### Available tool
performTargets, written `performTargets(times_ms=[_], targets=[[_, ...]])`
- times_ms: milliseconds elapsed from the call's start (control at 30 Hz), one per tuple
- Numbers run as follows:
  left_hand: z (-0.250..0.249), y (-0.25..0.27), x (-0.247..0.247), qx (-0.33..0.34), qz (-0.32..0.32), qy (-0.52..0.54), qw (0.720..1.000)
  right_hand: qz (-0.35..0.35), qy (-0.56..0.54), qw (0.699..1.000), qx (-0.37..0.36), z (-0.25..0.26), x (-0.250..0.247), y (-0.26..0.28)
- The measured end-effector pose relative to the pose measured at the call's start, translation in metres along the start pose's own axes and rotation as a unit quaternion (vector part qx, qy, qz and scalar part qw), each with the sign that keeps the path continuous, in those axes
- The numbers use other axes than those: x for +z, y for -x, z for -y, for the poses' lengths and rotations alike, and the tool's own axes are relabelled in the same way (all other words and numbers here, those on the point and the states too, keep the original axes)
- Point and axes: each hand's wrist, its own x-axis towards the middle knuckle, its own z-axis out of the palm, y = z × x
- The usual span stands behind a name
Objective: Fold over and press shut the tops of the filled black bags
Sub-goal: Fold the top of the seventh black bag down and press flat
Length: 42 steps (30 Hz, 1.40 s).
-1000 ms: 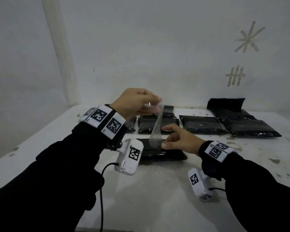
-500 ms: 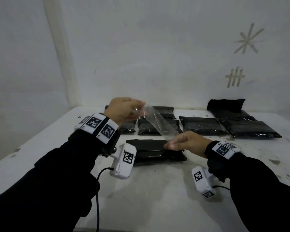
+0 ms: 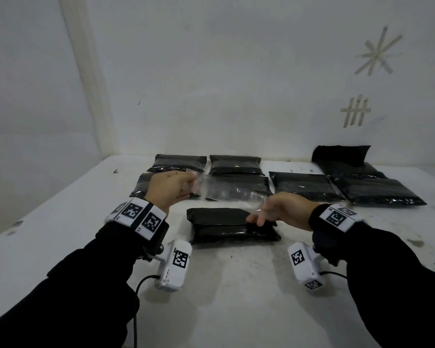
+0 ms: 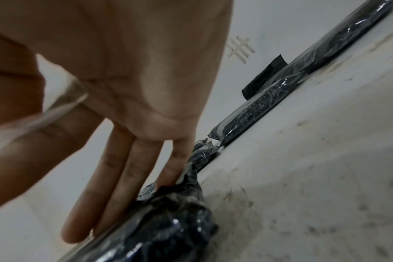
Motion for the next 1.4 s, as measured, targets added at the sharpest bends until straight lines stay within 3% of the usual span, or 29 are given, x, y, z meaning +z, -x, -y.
performTargets(times_ms=[267,467,867,1067,1400], targets=[[0.035,0.007,-0.001,-0.055,0.024,-0.034,0.998,-0.022,-0.033,0.999,-0.009,-0.007,-0.006,-0.002],[0.039,0.016,-0.004,-0.043,0.02,-0.051,0.998,-0.048,-0.037,0.998,0.021,-0.007,-0.012,-0.006],[0.038,0.024,0.0,-0.029,0.003,-0.03,0.999,0.038,0.019,0.998,0.045,-0.007,-0.022,-0.006],[0.039,0.022,0.001,-0.027,-0.004,-0.027,0.999,0.033,-0.037,0.998,0.037,-0.014,-0.028,-0.009],[0.041,0.025,0.001,-0.025,-0.005,-0.055,0.998,-0.041,-0.16,0.985,0.04,-0.025,-0.028,-0.012]])
